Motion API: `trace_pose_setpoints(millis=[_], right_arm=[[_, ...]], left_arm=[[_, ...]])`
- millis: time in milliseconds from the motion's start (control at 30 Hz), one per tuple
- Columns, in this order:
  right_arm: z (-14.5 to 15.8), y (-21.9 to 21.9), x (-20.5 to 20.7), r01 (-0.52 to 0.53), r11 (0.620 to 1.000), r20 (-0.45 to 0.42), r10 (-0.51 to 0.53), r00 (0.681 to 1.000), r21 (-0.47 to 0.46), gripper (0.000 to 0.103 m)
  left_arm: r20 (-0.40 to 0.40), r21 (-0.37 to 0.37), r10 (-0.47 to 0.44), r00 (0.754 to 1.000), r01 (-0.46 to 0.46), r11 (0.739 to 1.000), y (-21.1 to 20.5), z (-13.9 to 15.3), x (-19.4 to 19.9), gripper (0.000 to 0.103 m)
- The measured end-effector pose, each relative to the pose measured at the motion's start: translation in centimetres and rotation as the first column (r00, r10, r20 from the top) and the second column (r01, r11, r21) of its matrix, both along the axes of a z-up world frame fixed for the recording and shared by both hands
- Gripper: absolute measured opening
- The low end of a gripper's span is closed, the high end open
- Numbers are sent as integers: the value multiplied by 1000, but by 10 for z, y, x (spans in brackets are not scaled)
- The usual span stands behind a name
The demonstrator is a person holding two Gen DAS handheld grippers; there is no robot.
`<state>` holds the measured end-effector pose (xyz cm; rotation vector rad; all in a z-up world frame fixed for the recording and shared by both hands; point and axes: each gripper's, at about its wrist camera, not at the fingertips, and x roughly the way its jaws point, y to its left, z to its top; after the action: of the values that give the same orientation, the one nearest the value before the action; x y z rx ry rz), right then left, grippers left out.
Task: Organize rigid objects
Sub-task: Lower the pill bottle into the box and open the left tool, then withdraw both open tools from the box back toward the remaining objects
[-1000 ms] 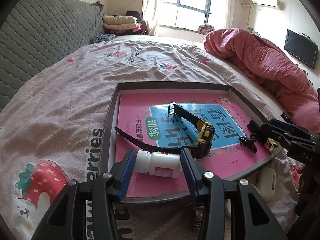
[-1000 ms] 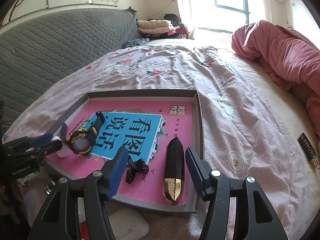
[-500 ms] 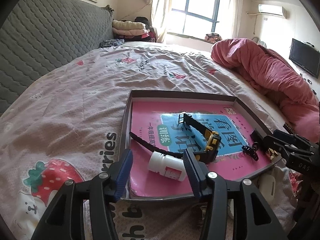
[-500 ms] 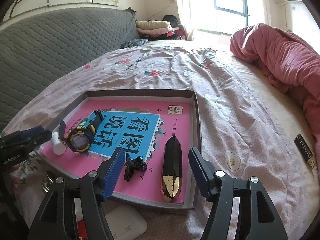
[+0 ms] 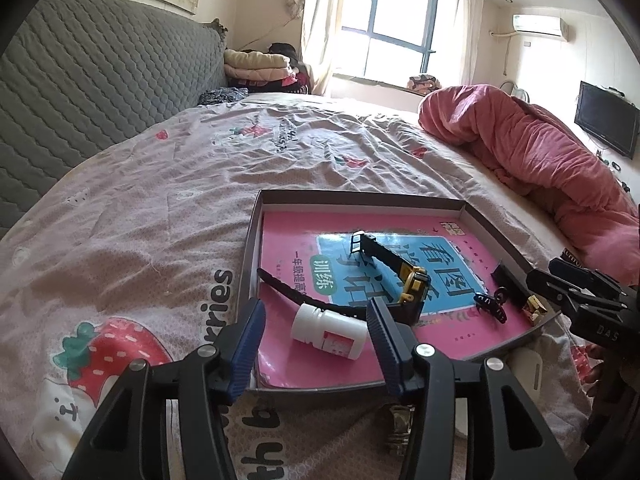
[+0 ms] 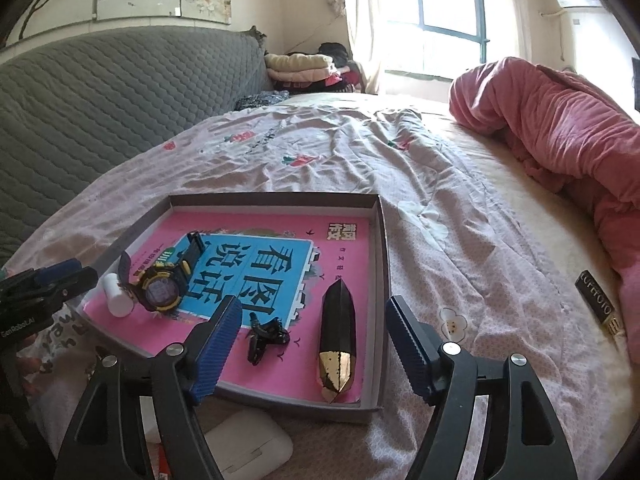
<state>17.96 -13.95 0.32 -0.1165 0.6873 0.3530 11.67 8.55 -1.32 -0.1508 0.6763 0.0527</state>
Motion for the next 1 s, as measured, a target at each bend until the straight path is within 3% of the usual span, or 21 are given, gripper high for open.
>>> trace_pose_setpoints(millis=[367,633,1000], right_arm=[[5,-3,-16,22,999,-12,-21,1000,28,76],[7,-12,-30,58,996,-35,-56,998,69,76],[7,-4,-49,40,999,-37,-39,999,31,76]], left_arm=[[-8,13,17,1000,-17,1000,-10,5,-20,53],[-10,71,17,1000,-16,997,-20,6,-29,53],[-9,99,-26,1000,27,995,-38,12,-47,53]])
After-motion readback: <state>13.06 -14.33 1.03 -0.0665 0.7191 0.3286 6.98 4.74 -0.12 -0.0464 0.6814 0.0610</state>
